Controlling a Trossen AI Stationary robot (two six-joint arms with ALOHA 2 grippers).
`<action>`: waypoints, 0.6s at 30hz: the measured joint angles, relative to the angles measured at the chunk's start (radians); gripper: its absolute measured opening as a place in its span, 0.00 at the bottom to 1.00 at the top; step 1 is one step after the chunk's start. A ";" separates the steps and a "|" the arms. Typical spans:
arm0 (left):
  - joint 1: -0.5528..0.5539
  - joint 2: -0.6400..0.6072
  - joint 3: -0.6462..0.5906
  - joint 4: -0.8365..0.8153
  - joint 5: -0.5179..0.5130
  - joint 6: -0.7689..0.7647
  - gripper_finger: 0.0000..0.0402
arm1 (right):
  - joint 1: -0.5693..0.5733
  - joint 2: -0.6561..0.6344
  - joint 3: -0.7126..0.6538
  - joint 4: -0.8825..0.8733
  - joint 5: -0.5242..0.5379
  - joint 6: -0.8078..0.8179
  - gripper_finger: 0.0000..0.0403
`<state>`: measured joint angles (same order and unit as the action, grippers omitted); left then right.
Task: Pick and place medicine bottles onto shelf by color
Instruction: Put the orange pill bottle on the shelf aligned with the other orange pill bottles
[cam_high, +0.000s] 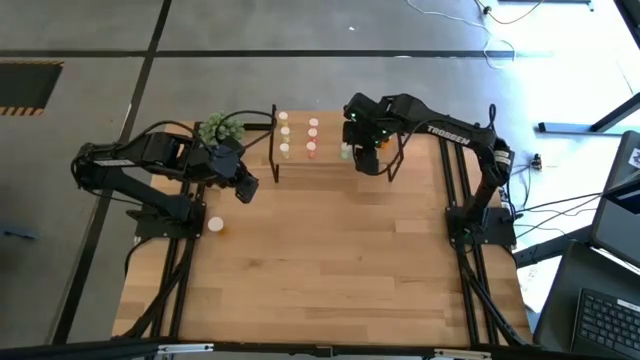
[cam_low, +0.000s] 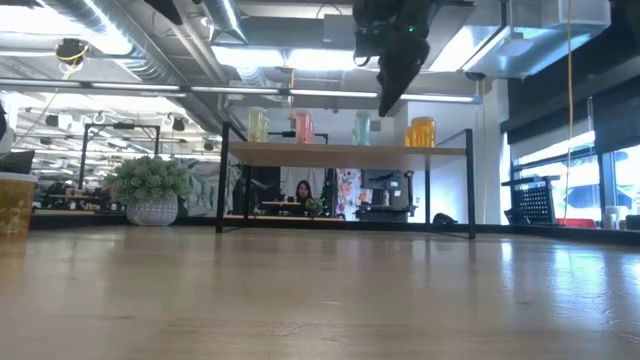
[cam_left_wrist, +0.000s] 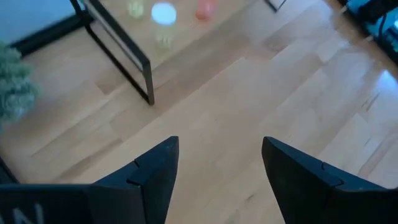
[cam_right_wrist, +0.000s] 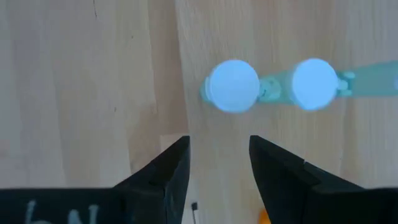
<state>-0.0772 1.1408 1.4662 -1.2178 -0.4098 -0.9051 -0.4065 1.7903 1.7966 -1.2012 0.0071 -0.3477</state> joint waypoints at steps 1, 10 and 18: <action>0.000 0.000 0.000 -0.010 0.012 -0.007 0.57 | 0.000 -0.008 0.000 -0.004 0.000 0.008 0.42; 0.000 0.000 0.000 -0.133 0.066 -0.126 0.56 | 0.000 -0.145 0.000 0.010 -0.009 0.068 0.42; -0.012 0.000 0.000 -0.247 0.139 -0.306 0.56 | 0.004 -0.250 0.000 0.027 -0.037 0.099 0.42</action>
<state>-0.0889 1.1404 1.4662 -1.4651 -0.2712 -1.2113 -0.4026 1.5400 1.7969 -1.1740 -0.0294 -0.2483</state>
